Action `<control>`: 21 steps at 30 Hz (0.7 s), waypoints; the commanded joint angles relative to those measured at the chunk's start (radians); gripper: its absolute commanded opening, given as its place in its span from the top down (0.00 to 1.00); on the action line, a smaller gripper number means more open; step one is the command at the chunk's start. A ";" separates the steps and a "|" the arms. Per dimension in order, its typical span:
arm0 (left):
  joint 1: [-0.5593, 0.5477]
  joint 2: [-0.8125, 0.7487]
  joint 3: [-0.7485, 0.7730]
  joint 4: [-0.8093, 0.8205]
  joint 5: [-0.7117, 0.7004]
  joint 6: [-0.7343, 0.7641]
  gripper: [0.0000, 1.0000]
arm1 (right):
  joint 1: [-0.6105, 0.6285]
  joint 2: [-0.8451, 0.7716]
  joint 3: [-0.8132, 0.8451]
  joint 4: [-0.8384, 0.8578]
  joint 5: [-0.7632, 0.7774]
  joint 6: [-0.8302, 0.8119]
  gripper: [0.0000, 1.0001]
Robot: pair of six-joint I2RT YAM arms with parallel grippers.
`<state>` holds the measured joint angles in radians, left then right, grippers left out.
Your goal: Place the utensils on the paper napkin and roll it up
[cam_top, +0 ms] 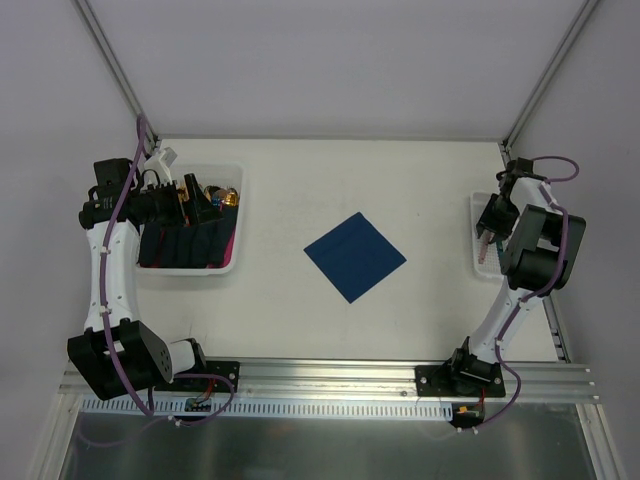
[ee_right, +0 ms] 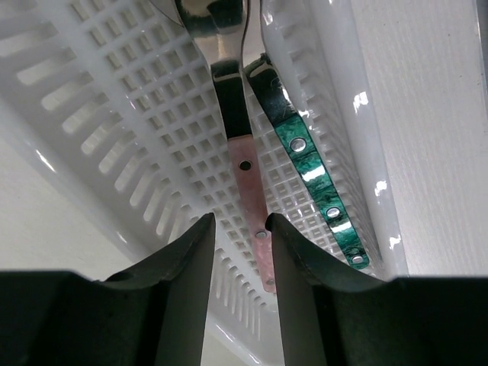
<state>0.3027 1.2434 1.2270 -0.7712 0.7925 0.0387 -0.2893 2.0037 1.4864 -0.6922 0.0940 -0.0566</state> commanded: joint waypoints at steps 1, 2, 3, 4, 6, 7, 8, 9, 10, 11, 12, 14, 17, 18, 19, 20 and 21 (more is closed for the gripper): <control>0.007 -0.009 0.025 0.012 0.040 -0.002 0.01 | -0.019 0.006 0.018 -0.003 0.027 -0.015 0.62; 0.007 -0.009 0.025 0.012 0.040 -0.002 0.01 | -0.020 0.009 0.021 -0.003 0.027 -0.015 0.62; 0.007 -0.006 0.025 0.012 0.045 -0.003 0.01 | -0.022 0.013 0.023 -0.003 0.024 -0.015 0.62; 0.007 -0.005 0.025 0.012 0.047 -0.005 0.01 | -0.024 0.018 0.026 -0.003 0.023 -0.017 0.63; 0.007 0.001 0.028 0.012 0.051 -0.008 0.01 | -0.024 0.029 0.025 -0.003 0.018 -0.019 0.64; 0.007 0.001 0.028 0.010 0.053 -0.008 0.01 | -0.024 0.032 0.025 -0.003 0.016 -0.019 0.64; 0.007 0.001 0.028 0.010 0.051 -0.008 0.01 | -0.025 0.036 0.023 -0.003 0.015 -0.020 0.65; 0.007 0.001 0.028 0.012 0.051 -0.008 0.01 | -0.025 0.036 0.023 -0.003 0.015 -0.020 0.66; 0.007 0.001 0.028 0.012 0.051 -0.008 0.01 | -0.025 0.036 0.018 0.003 0.015 -0.019 0.66; 0.007 -0.001 0.028 0.010 0.051 -0.008 0.01 | -0.025 0.036 0.015 0.006 0.010 -0.019 0.66; 0.007 0.001 0.026 0.010 0.050 -0.008 0.01 | -0.025 0.035 0.012 0.008 0.003 -0.019 0.66; 0.007 0.001 0.025 0.010 0.050 -0.007 0.01 | -0.025 0.021 0.002 0.019 -0.005 -0.019 0.64; 0.007 0.001 0.025 0.012 0.053 -0.007 0.01 | -0.025 0.001 -0.008 0.030 -0.007 -0.020 0.67; 0.007 0.001 0.026 0.012 0.053 -0.008 0.01 | -0.025 0.001 -0.006 0.031 -0.004 -0.022 0.69; 0.007 0.001 0.026 0.010 0.053 -0.010 0.01 | -0.025 0.000 -0.005 0.030 -0.004 -0.020 0.71; 0.007 -0.001 0.026 0.012 0.053 -0.010 0.01 | -0.025 0.000 -0.005 0.028 -0.004 -0.020 0.74; 0.007 -0.002 0.026 0.010 0.050 -0.008 0.01 | -0.025 -0.002 -0.005 0.028 -0.005 -0.019 0.75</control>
<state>0.3027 1.2438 1.2270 -0.7677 0.8089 0.0360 -0.3080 2.0335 1.4879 -0.6842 0.0879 -0.0685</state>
